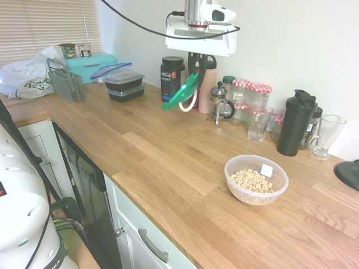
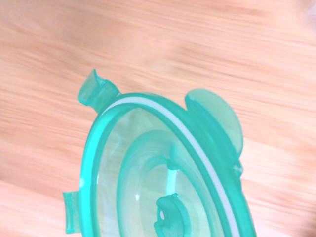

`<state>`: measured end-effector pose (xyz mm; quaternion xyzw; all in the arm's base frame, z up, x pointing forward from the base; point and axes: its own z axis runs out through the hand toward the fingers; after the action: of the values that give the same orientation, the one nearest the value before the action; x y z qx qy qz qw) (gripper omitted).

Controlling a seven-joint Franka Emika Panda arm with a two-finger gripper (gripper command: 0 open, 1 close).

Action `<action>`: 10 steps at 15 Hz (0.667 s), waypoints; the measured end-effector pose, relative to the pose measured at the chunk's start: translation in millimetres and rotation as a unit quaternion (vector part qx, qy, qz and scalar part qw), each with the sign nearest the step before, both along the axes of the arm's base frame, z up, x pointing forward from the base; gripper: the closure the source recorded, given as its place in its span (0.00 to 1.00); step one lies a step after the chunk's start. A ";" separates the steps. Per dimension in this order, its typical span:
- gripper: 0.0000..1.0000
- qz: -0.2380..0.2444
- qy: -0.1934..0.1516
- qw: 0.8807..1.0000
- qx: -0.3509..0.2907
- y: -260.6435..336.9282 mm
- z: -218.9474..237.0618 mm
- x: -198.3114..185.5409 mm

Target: Cover the lid of food container

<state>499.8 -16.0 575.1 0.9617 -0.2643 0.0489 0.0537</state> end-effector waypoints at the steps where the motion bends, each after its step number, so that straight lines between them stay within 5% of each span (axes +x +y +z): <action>1: 1.00 0.001 -0.001 0.999 -0.035 -4.5 -5.2 0.3; 6: 1.00 -0.044 -0.006 0.979 -0.198 -30.8 9.3 -19.5; 10: 1.00 -0.090 -0.017 0.943 -0.319 -56.4 17.1 -16.5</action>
<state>483.3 -72.4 592.2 0.8656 -0.3210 0.1423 0.3571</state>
